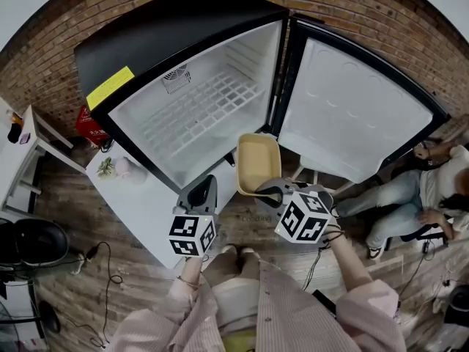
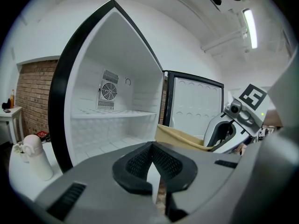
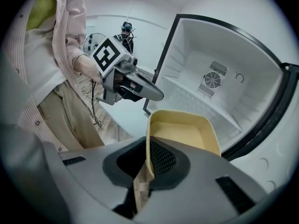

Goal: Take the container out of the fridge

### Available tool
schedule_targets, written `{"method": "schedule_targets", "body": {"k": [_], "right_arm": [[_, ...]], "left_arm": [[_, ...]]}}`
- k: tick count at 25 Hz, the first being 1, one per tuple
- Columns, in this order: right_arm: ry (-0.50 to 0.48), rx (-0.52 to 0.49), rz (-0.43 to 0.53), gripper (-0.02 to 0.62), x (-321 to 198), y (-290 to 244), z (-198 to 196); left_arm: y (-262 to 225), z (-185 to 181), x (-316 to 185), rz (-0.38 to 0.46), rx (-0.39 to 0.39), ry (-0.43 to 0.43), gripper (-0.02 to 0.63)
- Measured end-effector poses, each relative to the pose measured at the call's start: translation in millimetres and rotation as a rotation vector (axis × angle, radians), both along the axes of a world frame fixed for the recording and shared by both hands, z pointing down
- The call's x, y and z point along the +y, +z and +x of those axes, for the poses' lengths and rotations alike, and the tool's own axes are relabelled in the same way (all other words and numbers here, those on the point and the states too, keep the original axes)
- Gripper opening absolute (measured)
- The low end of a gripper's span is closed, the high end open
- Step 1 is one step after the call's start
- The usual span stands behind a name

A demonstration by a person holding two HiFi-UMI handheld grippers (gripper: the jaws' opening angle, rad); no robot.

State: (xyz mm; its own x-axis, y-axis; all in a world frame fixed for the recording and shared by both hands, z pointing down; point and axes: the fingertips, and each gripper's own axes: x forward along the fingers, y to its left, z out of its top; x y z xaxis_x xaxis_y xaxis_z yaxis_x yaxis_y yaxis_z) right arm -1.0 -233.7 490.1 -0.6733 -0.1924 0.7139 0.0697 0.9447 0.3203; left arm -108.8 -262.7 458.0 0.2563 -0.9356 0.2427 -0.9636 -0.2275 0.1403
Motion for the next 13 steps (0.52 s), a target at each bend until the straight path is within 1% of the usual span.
{"method": "schedule_targets", "body": {"k": [13], "right_arm": [[0.003, -0.005, 0.009, 0.02, -6.1, -3.9, -0.2]], "left_arm": [[-7.7, -3.3, -6.8, 0.02, 0.002, -0.002, -0.008]]}}
